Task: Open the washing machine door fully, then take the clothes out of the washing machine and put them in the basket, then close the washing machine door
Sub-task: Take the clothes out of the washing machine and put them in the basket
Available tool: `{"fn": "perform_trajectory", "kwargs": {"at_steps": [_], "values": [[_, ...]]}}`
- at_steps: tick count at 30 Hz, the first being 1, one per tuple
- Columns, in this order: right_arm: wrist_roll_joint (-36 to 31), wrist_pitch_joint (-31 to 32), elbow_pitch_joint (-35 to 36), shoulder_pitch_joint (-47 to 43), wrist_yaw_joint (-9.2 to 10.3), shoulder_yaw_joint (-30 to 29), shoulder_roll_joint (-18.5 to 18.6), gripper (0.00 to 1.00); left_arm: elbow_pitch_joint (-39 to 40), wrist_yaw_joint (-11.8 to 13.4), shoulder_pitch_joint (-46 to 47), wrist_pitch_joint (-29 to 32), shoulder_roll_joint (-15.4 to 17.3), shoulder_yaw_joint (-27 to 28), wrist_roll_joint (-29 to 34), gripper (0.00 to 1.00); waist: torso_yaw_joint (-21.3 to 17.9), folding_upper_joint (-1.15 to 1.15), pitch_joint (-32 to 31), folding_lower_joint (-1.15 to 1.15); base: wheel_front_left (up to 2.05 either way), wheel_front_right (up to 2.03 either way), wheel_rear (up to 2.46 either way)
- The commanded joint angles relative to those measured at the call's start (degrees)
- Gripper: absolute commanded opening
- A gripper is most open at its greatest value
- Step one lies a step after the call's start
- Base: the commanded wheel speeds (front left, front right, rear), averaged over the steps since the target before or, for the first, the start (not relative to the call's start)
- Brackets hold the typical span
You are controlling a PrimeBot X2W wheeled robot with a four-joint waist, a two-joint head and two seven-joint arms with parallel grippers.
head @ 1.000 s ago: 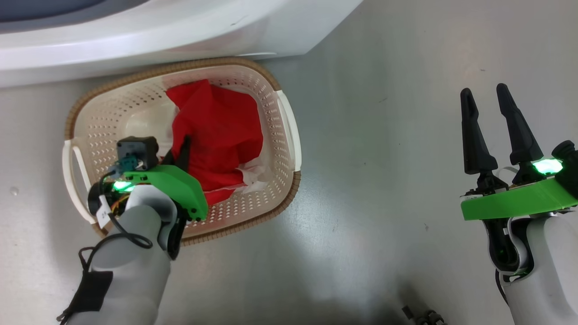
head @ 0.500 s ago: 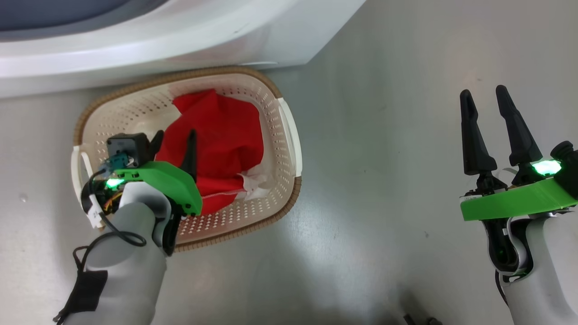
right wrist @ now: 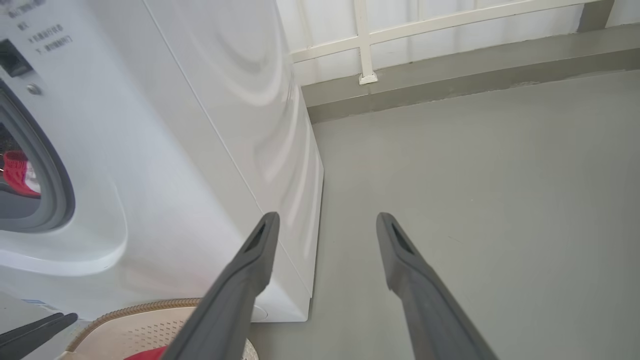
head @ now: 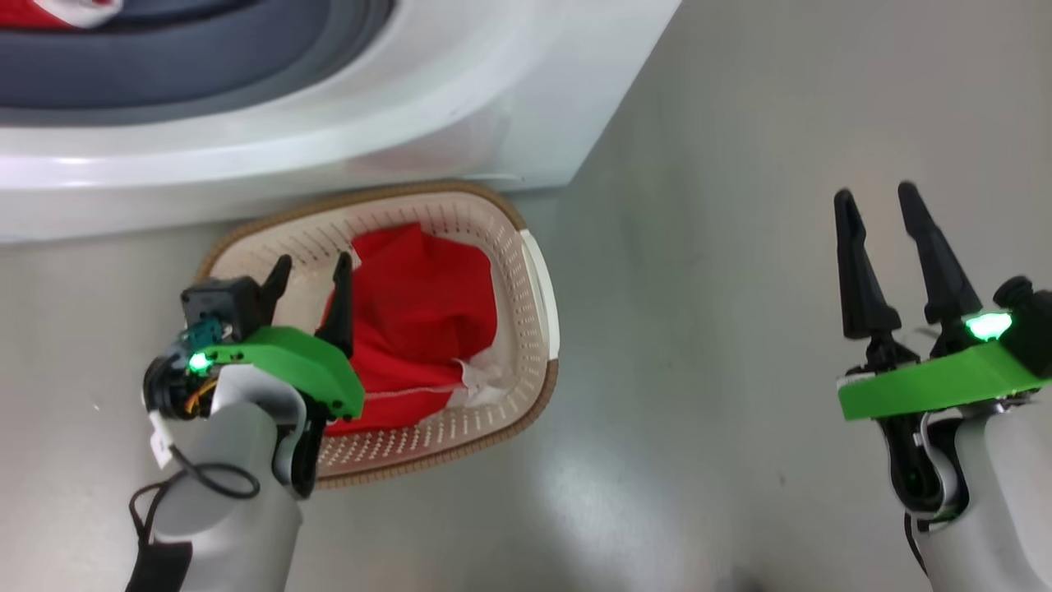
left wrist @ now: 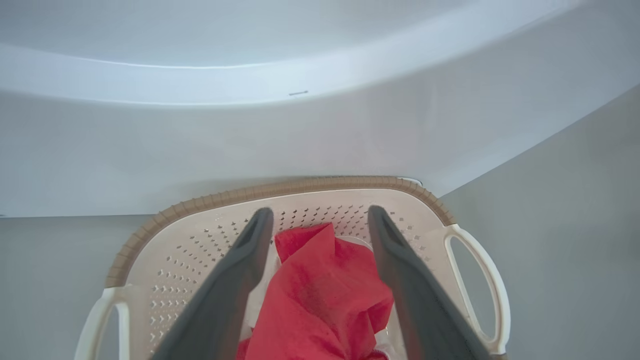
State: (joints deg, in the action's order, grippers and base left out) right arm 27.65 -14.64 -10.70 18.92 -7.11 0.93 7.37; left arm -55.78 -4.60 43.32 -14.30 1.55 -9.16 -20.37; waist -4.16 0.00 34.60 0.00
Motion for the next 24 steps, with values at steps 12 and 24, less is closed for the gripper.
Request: {"fn": "perform_trajectory", "kwargs": {"at_steps": [12,24], "values": [[-0.6,-0.4,-0.2,-5.7,-0.37,1.2,1.5,1.0,13.9,-1.6,-11.0,-0.7,1.5,7.5,6.1,1.0,1.6,0.0,-10.6,0.0,0.0,0.0,0.0],[-0.6,-0.4,-0.9,-9.9,-0.37,0.6,2.2,1.0,27.0,-2.5,-20.0,-0.7,1.3,10.4,8.3,1.0,2.7,0.0,-17.4,0.0,0.0,0.0,0.0]]}}
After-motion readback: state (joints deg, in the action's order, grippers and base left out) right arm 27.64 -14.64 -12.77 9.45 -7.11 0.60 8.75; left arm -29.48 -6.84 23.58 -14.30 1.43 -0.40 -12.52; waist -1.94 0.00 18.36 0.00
